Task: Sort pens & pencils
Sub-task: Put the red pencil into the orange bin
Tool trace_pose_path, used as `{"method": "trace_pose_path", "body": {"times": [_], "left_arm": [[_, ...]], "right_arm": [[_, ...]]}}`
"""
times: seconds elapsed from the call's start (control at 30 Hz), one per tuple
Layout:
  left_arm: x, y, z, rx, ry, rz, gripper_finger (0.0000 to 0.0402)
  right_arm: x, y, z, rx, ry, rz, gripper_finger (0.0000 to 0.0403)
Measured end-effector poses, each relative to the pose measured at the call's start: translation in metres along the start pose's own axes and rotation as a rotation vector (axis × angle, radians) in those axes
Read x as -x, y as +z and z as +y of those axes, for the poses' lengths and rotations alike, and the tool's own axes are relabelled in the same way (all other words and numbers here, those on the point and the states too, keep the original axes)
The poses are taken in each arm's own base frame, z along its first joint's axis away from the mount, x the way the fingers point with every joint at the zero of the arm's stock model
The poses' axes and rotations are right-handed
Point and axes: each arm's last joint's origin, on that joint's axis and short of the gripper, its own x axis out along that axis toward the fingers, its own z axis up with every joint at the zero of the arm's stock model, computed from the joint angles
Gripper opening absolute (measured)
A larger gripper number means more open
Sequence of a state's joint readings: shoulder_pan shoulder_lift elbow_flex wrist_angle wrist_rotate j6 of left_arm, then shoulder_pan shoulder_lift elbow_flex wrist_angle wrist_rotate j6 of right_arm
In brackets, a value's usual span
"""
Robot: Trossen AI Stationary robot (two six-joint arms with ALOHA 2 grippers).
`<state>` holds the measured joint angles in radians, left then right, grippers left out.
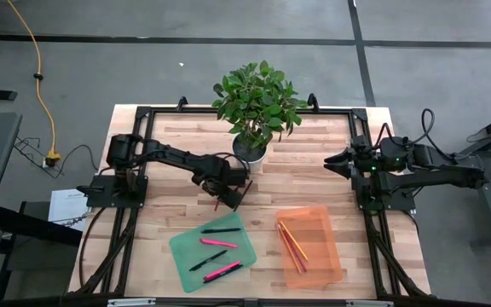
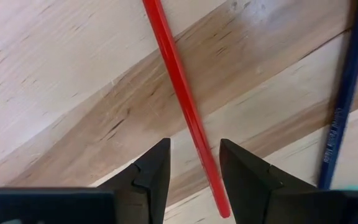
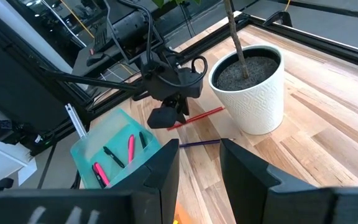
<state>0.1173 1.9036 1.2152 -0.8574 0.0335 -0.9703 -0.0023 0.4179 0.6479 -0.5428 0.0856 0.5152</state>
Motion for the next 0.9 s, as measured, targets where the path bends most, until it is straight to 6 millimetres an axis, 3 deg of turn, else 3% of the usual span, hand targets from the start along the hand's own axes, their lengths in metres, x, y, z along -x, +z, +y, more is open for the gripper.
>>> {"method": "trace_pose_path", "body": {"times": [0.2,0.9], "left_arm": [[-0.0081,0.0001,-0.0005,-0.005,0.015,0.030,0.0127],[-0.0069,-0.0029,0.0047,-0.072,0.069,0.051,0.0127]], "right_arm": [[0.0000,0.0000,0.0000,0.000,0.000,0.000,0.0108],[0.0000,0.0000,0.0000,0.000,0.000,0.000,0.0108]]}}
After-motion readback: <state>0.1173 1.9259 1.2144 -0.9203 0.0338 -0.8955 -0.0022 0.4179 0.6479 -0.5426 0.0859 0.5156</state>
